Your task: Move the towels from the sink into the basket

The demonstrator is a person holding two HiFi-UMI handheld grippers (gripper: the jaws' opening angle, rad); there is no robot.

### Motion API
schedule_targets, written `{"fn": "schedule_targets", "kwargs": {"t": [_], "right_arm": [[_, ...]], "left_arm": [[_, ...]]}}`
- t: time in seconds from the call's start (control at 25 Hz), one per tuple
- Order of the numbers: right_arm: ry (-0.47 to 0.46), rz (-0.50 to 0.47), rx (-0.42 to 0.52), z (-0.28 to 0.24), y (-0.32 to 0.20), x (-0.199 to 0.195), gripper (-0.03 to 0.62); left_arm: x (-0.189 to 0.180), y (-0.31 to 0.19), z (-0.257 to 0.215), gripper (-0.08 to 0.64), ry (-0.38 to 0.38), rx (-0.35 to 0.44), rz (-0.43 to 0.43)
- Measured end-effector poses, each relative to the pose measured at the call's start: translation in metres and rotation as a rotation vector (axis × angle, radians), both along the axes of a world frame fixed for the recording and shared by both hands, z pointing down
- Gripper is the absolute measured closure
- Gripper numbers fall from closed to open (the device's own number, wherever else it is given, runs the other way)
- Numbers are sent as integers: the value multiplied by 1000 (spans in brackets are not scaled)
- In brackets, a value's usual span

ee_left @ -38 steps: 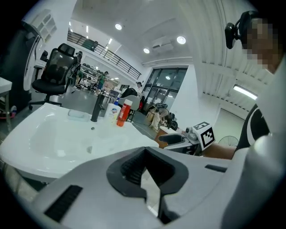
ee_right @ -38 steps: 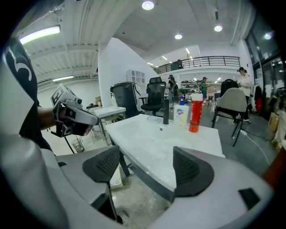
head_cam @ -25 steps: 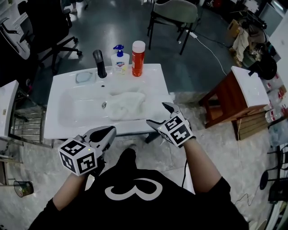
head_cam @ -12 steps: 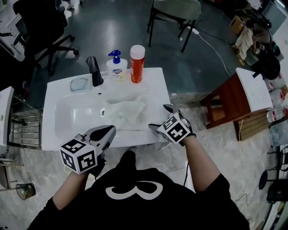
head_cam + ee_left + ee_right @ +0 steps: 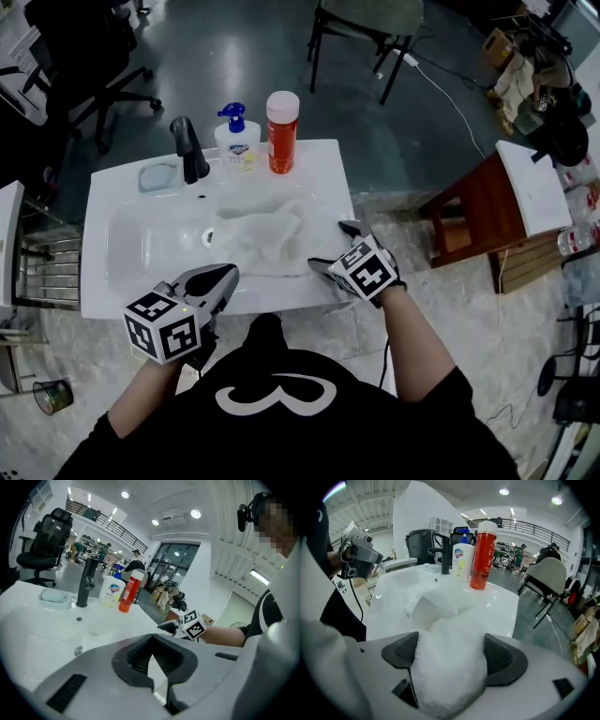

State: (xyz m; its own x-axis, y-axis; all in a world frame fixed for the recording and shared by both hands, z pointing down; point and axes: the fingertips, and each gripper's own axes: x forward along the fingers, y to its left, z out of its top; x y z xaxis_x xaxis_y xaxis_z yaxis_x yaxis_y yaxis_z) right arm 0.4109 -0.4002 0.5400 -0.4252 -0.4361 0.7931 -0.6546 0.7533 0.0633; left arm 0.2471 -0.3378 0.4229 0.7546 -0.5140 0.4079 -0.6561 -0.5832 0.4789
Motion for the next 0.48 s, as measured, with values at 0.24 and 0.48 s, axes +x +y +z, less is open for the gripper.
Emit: {"fn": "schedule_targets", "kwargs": {"t": [0.24,0.48], "right_arm": [[-5,2,8,-4,3,1,301],[11,-46,-7,-8,12,-7,445]], "left_arm": [[8,-5,3,555,4,-1,10],[8,-5,1,555,0,0,15]]}}
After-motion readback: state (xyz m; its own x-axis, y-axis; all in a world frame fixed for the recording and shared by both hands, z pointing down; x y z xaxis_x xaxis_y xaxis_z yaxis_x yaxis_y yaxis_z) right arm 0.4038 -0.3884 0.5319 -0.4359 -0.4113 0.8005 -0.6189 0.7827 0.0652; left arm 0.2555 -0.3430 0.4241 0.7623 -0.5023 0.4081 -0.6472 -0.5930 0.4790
